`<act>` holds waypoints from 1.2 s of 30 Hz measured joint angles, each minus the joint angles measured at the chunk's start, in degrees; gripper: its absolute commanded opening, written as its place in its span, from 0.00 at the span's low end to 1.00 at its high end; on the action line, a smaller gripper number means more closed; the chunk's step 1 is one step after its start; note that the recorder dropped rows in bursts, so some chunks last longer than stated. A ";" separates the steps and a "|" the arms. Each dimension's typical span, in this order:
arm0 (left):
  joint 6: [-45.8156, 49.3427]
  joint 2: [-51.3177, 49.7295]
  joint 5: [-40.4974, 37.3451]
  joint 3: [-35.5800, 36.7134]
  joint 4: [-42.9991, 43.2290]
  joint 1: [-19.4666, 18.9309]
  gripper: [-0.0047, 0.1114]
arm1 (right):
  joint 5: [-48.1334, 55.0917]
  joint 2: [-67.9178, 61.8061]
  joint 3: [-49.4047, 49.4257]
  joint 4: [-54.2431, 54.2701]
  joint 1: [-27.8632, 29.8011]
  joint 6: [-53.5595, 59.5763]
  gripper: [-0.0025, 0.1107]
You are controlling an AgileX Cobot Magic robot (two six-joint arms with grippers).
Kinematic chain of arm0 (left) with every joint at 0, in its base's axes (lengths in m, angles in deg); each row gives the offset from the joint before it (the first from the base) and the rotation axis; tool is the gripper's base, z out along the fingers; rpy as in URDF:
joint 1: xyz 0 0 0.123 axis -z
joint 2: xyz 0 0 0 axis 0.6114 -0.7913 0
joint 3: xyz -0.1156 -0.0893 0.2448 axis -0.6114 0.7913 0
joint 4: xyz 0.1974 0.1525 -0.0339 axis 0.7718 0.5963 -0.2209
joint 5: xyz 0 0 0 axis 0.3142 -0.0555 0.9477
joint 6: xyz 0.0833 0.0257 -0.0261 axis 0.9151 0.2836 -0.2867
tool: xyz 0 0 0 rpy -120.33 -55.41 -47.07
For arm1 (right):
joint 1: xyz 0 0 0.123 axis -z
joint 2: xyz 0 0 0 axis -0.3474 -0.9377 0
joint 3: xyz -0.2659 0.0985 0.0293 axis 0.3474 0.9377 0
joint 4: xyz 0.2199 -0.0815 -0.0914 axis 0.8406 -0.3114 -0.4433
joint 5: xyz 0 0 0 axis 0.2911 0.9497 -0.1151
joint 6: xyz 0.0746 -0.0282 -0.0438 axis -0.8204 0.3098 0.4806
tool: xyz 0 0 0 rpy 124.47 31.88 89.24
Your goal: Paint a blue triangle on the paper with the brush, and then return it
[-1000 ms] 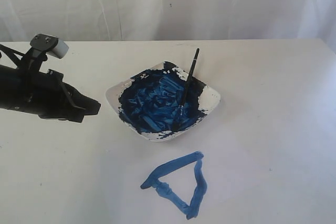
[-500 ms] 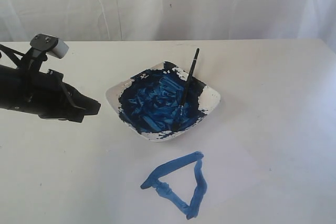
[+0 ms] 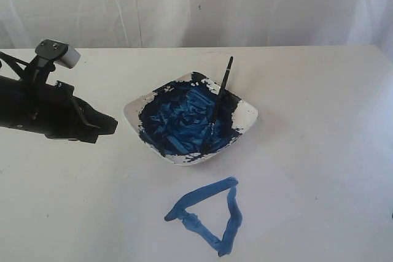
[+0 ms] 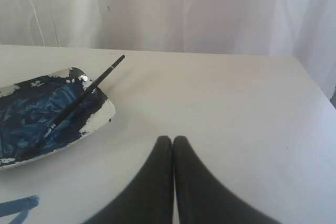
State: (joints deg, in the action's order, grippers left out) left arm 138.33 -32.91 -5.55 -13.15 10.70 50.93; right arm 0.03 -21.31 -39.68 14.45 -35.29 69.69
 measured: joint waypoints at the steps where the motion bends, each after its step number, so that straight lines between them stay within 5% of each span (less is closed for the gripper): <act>1: 0.00 0.00 0.00 0.00 0.00 0.00 0.04 | 0.00 1.56 0.67 0.14 0.00 0.00 0.02; 11: 0.00 0.00 0.00 0.00 0.00 0.00 0.04 | 0.40 10.95 5.08 0.14 0.49 0.38 0.02; 36: 0.00 0.00 0.00 0.00 0.00 0.00 0.04 | 12.63 19.07 6.18 0.14 16.81 0.38 0.02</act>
State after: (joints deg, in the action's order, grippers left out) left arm 138.33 -32.91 -5.55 -13.15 10.70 50.93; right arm 12.66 -2.24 -33.50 14.59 -18.47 70.07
